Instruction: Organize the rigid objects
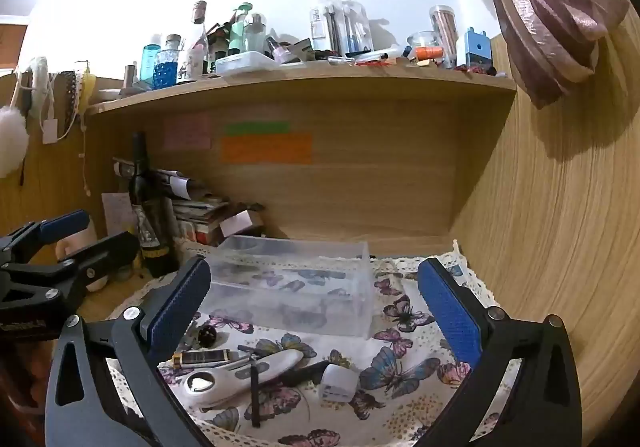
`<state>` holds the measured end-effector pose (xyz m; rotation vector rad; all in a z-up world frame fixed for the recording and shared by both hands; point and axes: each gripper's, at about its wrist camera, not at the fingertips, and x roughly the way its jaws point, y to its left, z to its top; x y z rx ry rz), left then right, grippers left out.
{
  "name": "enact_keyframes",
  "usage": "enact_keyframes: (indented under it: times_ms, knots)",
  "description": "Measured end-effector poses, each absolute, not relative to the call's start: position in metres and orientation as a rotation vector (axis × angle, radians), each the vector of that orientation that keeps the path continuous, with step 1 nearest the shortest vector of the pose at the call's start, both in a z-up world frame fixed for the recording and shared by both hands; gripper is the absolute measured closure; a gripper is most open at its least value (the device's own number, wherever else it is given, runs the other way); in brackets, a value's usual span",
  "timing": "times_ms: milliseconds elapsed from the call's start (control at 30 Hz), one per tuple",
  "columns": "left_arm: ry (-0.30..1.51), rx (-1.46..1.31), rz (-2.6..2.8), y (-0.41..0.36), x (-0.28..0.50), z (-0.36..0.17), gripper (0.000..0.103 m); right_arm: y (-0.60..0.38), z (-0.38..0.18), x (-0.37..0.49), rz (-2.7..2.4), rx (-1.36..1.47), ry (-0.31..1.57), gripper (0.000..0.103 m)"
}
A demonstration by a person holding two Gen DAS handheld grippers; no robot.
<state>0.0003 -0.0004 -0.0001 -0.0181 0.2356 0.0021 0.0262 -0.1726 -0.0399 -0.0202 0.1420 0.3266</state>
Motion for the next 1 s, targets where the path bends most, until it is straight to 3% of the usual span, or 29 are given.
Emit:
enact_keyframes:
  times_ms: [1000]
  knots:
    - [0.23, -0.038, -0.011, -0.0088, -0.002, 0.0065, 0.0, -0.1721, -0.04, 0.0254, 0.324, -0.029, 0.145, 0.0]
